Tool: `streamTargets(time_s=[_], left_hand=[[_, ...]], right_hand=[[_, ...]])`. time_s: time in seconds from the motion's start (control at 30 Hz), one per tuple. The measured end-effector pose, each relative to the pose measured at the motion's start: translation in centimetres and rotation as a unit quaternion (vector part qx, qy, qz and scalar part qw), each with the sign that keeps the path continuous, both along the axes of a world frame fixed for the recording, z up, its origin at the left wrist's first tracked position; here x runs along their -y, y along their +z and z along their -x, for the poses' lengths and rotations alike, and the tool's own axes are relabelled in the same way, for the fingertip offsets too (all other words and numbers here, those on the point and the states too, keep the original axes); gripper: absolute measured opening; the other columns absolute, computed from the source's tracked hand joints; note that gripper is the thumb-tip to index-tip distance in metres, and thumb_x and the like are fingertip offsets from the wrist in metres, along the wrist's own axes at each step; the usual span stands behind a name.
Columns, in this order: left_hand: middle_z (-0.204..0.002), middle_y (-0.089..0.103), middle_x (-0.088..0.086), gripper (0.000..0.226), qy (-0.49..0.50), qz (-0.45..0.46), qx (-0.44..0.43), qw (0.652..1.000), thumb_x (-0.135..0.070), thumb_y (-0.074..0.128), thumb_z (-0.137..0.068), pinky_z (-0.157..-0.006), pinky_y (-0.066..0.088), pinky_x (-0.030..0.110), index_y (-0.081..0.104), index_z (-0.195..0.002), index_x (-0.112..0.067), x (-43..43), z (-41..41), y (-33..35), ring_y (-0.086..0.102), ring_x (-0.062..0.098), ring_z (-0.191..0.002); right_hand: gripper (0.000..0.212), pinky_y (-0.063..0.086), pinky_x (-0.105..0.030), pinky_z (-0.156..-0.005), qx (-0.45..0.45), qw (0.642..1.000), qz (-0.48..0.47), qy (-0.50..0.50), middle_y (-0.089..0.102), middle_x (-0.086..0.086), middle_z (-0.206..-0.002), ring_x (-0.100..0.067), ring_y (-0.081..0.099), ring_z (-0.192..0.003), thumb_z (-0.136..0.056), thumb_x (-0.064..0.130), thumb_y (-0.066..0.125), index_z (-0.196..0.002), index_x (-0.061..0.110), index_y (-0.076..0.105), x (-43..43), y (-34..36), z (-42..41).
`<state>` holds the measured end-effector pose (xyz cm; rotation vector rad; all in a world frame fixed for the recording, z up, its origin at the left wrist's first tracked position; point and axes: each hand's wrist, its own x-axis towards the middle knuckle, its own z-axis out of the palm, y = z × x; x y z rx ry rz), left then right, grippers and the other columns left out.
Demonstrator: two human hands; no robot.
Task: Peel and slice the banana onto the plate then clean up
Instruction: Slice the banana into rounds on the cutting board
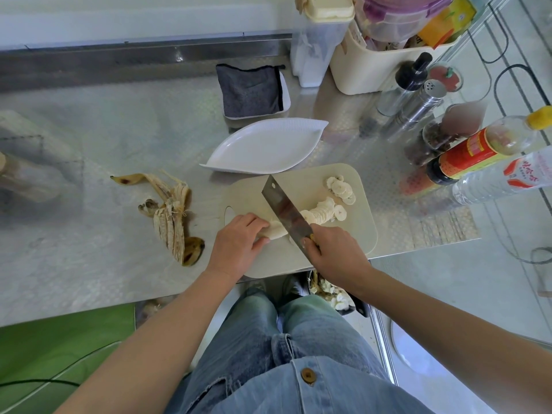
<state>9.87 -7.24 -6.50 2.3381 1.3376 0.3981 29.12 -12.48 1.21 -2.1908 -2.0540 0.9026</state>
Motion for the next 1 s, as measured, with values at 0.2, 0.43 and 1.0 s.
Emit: streamTargets(time_s=[0.2, 0.43, 1.0], left_hand=[[-0.095, 0.066, 0.001, 0.028, -0.002, 0.005, 0.001, 1.0, -0.019, 0.082, -0.071, -0.063, 0.056, 0.034, 0.069, -0.096, -0.015, -0.1, 0.0, -0.1, 0.061, 0.022, -0.082], [-0.099, 0.064, 0.0, 0.027, -0.021, 0.01, 0.001, 1.0, -0.02, 0.078, -0.076, -0.065, 0.055, 0.031, 0.066, -0.1, -0.016, -0.2, 0.7, 0.0, 0.06, 0.019, -0.085], [-0.1, 0.063, 0.001, 0.027, -0.031, 0.009, 0.019, 0.999, -0.016, 0.075, -0.078, -0.066, 0.053, 0.032, 0.067, -0.104, -0.015, -0.1, 1.4, -0.1, 0.059, 0.02, -0.086]], right_hand=[[0.019, 0.031, -0.031, -0.056, 0.001, 1.0, 0.002, 0.003, 0.04, 0.002, -0.062, -0.022, 0.045, -0.061, -0.098, 0.024, 0.04, -0.081, 0.016, 0.04, -0.1, 0.0, 0.1], [0.019, 0.029, -0.031, -0.054, -0.014, 1.0, 0.021, 0.006, 0.04, 0.001, -0.061, -0.021, 0.044, -0.06, -0.098, 0.024, 0.039, -0.082, 0.015, 0.041, -0.1, -0.3, 0.7], [0.02, 0.033, -0.031, -0.059, 0.035, 0.999, 0.024, 0.022, 0.046, -0.003, -0.073, -0.024, 0.046, -0.065, -0.099, 0.027, 0.037, -0.099, 0.01, 0.047, -0.8, -3.2, 2.2]])
